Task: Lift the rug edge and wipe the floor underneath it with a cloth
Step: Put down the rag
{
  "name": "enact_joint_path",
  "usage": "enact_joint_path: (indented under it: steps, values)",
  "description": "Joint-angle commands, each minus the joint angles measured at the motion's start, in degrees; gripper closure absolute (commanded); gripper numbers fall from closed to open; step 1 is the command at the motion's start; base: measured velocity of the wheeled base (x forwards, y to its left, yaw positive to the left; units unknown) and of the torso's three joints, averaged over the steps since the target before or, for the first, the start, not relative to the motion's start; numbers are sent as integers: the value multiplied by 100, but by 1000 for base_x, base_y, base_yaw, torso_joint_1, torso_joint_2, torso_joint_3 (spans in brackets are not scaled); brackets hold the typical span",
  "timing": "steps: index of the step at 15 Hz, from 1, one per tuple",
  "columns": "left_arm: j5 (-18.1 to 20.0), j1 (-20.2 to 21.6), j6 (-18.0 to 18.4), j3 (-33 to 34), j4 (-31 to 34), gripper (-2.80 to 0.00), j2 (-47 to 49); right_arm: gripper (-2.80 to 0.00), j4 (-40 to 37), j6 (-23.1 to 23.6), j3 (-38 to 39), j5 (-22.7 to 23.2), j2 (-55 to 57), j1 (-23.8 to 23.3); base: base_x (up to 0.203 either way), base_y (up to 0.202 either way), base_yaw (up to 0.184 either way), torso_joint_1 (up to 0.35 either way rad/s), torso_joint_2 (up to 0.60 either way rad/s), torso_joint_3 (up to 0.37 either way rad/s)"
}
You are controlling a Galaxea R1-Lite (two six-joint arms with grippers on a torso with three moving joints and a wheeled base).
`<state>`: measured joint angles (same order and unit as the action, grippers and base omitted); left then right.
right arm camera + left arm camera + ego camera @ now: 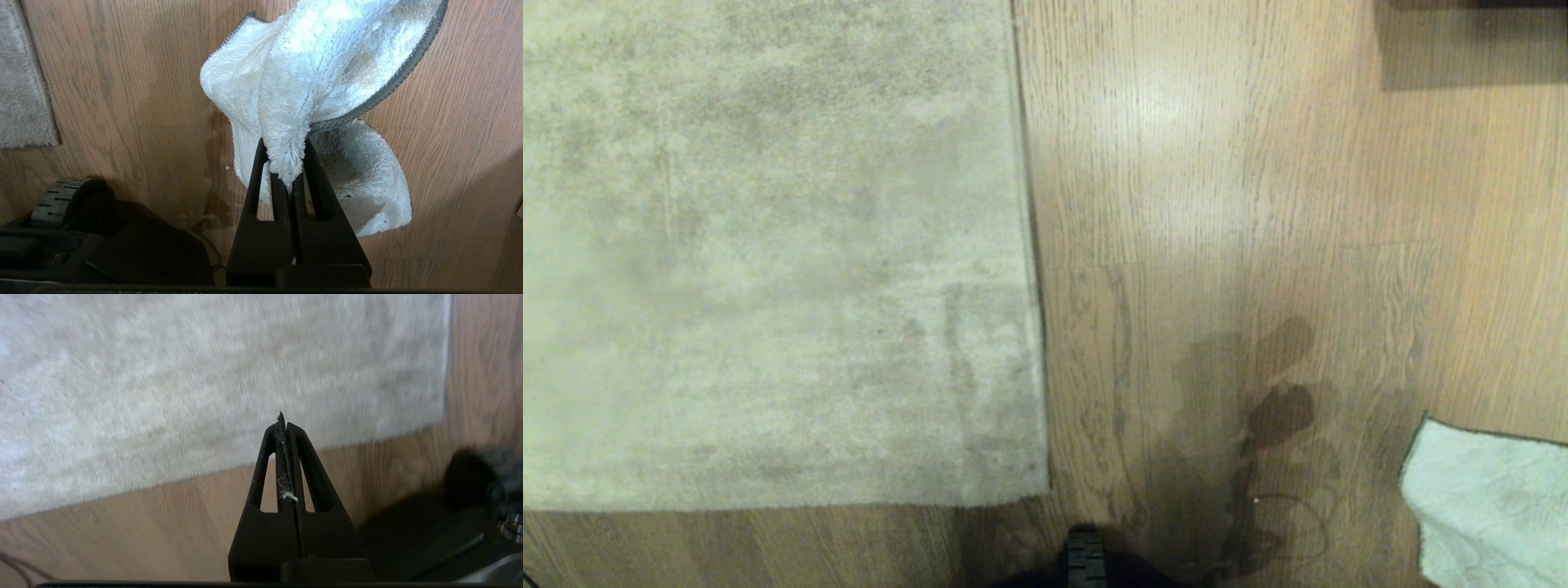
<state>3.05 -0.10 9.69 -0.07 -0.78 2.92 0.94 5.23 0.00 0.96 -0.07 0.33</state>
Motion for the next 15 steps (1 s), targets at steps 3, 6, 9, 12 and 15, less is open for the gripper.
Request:
enact_joint_path:
  steps: [3,6,9,12,15]
  values:
    - [-66,1,-309,7,33,0,-283,0,3,4,0,1,7,2,0,0,0,0,0,0]
    - [-103,1,-451,7,61,0,-283,0,3,4,0,2,7,2,0,0,0,0,0,0]
    - [-103,1,-511,7,70,0,-283,0,3,4,0,9,7,2,0,0,0,0,0,0]
    - [-111,1,-518,7,70,0,-283,0,3,4,0,6,7,8,0,0,0,0,0,0]
    - [-119,1,-512,7,70,0,-283,0,3,4,0,6,7,10,0,0,0,0,0,0]
